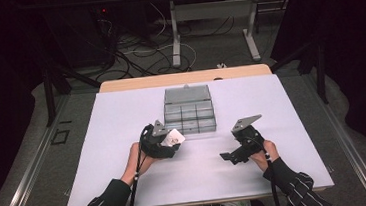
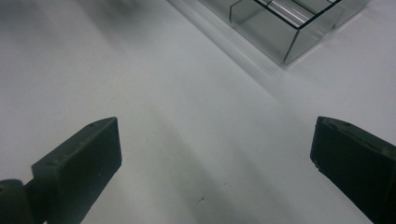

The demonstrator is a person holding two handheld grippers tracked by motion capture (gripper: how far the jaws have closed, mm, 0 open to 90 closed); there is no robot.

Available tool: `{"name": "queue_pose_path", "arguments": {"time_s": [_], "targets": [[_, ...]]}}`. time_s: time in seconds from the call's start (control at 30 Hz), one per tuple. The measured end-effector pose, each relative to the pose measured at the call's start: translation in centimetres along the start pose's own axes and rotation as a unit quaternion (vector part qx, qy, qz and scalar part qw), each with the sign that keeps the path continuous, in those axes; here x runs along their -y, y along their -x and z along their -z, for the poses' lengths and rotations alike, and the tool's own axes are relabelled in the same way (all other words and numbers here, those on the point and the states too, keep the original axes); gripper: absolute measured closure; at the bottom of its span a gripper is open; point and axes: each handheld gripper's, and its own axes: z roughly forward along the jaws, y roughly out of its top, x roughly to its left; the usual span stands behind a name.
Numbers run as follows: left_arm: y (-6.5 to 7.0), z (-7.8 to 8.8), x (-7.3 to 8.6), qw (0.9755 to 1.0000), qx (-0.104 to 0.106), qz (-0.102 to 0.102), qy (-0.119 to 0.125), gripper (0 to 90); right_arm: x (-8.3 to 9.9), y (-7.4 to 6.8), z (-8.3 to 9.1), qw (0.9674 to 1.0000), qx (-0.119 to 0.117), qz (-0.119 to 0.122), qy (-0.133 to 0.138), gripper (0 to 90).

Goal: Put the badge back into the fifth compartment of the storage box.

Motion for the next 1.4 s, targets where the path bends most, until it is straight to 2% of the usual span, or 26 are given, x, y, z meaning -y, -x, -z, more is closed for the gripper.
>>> {"name": "queue_pose_path", "arguments": {"time_s": [0.27, 0.3, 0.5, 0.53, 0.63, 0.87, 1.4], "targets": [[-0.4, 0.0, -0.4, 1.0, -0.006, 0.001, 0.005, 33.7, 0.0, 0.0, 0.0, 1.0, -0.001, 0.001, -0.005, 1.3], [-0.4, 0.0, -0.4, 1.0, -0.006, 0.003, 0.006, 33.7, -0.1, 0.1, 0.1, 0.9999, -0.003, 0.008, -0.009, 1.3], [-0.7, 0.0, -0.7, 0.9999, -0.011, 0.003, 0.01, 33.7, 0.0, 0.0, 0.0, 1.0, -0.001, 0.0, -0.004, 1.3], [-0.8, 0.0, -0.9, 0.9999, -0.01, 0.004, 0.009, 33.7, -0.1, 0.1, 0.1, 0.9999, -0.003, 0.007, -0.009, 1.3], [-0.9, -0.2, -1.2, 0.9997, -0.014, 0.004, 0.017, 33.7, -0.1, 0.0, 0.0, 1.0, -0.001, -0.001, -0.009, 1.3], [-1.0, -0.5, -1.6, 0.9997, -0.013, 0.012, 0.016, 33.7, -0.1, 0.1, -0.1, 0.9999, -0.005, 0.002, -0.012, 1.3], [-1.4, -1.7, -3.3, 0.9994, -0.016, 0.014, 0.027, 33.7, -0.1, 0.0, -0.1, 0.9999, -0.005, 0.0, -0.009, 1.3]]}}
